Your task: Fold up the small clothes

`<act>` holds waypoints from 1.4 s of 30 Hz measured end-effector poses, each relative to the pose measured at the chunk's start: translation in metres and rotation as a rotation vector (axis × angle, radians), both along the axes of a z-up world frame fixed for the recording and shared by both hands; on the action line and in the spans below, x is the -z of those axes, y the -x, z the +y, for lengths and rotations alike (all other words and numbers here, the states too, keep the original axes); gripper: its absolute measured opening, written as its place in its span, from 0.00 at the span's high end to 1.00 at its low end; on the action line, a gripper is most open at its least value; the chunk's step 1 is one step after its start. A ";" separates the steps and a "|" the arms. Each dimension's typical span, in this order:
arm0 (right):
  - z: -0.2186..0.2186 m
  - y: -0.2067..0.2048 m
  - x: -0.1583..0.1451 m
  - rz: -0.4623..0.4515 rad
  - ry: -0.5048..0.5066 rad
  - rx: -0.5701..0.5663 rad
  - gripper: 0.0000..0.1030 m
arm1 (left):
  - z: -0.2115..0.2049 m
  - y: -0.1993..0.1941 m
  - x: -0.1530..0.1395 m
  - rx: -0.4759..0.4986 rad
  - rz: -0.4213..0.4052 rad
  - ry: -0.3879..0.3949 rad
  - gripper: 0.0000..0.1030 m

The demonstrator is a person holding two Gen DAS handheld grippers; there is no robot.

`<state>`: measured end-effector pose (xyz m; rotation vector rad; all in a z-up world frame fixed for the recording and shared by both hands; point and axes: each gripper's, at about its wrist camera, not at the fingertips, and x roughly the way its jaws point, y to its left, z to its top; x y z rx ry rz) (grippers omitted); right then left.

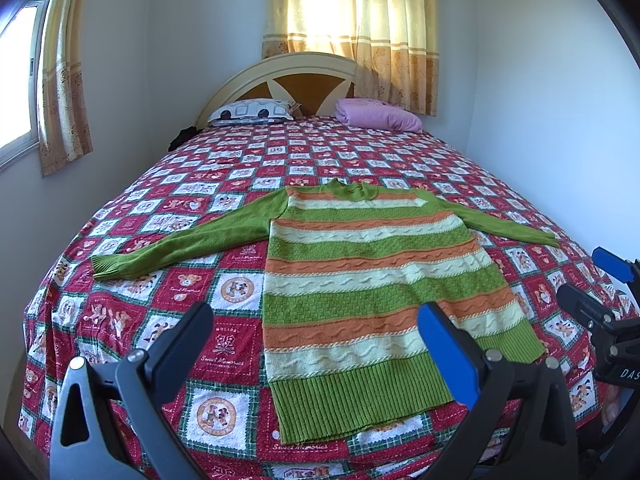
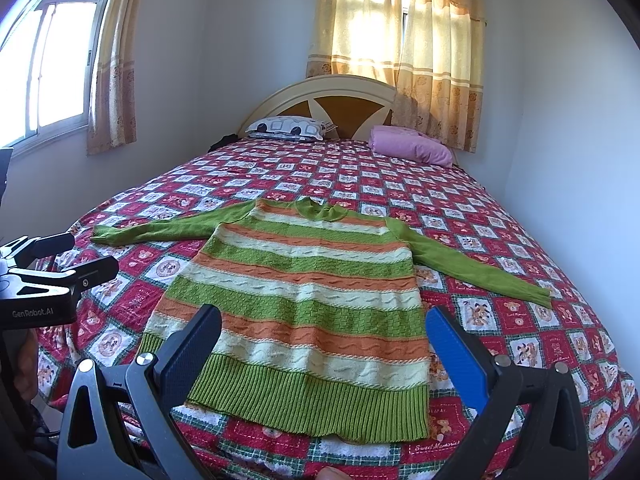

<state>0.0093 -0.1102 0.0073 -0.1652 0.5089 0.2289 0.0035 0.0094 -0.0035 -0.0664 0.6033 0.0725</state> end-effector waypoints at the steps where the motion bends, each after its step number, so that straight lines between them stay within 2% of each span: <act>1: 0.000 0.000 0.000 0.000 0.001 -0.001 0.01 | -0.001 0.000 0.000 -0.001 0.000 0.001 0.00; 28: 0.003 0.001 0.004 0.008 0.003 -0.005 0.01 | 0.005 -0.004 0.002 -0.003 0.010 -0.004 0.00; 42: -0.016 -0.026 0.016 0.015 0.004 -0.001 0.01 | 0.012 -0.033 0.022 -0.043 0.043 -0.049 0.00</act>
